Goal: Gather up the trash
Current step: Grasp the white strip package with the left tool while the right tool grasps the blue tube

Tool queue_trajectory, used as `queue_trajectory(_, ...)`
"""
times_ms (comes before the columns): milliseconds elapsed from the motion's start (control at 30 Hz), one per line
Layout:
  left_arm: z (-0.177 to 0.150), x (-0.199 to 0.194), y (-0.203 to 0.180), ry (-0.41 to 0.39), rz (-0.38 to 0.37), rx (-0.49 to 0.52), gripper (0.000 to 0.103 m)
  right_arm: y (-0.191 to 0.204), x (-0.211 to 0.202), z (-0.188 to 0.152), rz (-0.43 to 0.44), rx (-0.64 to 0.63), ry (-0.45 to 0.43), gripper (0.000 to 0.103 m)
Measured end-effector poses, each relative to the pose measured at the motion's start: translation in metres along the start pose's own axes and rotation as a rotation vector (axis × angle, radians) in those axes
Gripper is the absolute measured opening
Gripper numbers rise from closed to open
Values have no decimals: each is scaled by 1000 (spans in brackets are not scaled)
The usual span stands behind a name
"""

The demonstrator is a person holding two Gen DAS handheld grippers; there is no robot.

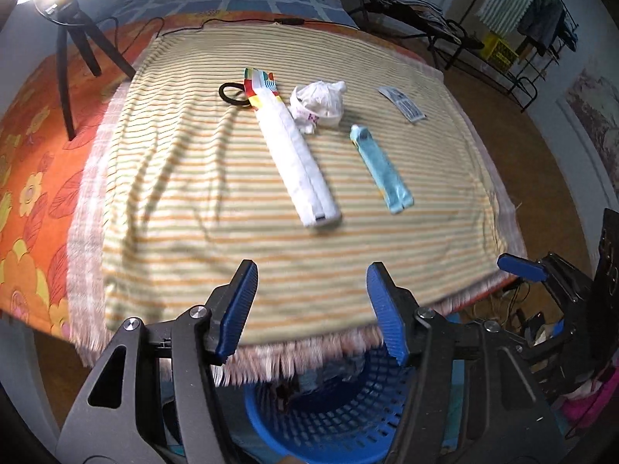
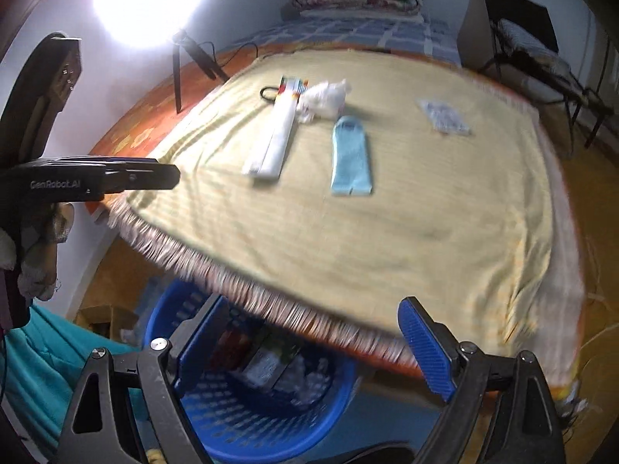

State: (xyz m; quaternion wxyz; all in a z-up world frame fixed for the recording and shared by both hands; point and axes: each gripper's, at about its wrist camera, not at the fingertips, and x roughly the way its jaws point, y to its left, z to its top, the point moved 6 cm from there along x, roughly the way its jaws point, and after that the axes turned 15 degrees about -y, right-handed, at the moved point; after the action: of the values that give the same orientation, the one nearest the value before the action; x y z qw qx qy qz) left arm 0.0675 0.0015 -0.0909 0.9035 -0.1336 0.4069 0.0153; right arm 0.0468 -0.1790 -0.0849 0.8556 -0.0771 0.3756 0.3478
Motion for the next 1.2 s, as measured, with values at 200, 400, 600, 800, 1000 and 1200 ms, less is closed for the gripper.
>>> queue_trajectory(200,24,32,8,27,-8,-73,60,-14,21,31,23,14,-3,91)
queue_trajectory(400,46,69,17,55,-9,-166,60,-34,56,54,25,61,19,90)
queue_trajectory(600,58,100,24,70,28,-209,60,-43,88,61,41,104,54,82)
queue_trajectory(800,64,119,24,74,69,-200,59,-48,115,66,29,126,87,80)
queue_trajectory(1000,67,131,26,84,90,-196,39,-46,132,69,19,117,101,76)
queue_trajectory(1200,69,139,27,79,85,-186,27,-47,146,77,-9,117,100,74)
